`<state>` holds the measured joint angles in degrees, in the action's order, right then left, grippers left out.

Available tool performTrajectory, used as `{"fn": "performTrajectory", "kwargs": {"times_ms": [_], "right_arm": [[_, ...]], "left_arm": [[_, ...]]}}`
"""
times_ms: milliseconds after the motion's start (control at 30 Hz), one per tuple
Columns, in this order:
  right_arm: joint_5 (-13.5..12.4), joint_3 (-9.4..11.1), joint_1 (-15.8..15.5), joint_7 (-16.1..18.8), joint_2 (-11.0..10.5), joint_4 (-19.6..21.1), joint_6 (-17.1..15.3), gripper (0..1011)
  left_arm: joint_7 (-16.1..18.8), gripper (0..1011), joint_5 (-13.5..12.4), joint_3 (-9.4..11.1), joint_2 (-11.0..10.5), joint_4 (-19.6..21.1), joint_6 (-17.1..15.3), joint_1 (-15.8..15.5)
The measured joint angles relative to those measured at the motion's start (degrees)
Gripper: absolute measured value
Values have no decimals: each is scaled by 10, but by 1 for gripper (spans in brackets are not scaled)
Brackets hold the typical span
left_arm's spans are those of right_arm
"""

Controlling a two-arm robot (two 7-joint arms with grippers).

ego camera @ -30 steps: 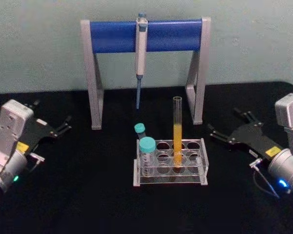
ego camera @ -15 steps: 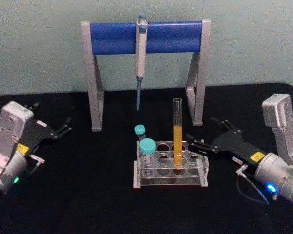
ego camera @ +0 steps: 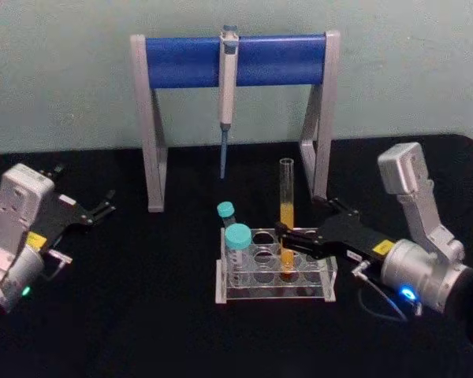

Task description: Pick up the test tube from the test tube rack, shake it, then place it back into the test tube rack.

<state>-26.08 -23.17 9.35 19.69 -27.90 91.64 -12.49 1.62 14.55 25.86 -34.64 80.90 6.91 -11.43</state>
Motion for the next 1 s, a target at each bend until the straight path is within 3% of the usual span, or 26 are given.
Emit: {"fn": "performTrajectory", "kwargs": {"times_ms": [500,1000], "right_arm": [[21,-11,48,1,47,-54,-19,1000],[21,-8,57,6,61,-62,-22,1000]], "left_arm": [[0,1001,0,0,0,0,0,0],[0,1001,0,0,0,0,0,0]]}}
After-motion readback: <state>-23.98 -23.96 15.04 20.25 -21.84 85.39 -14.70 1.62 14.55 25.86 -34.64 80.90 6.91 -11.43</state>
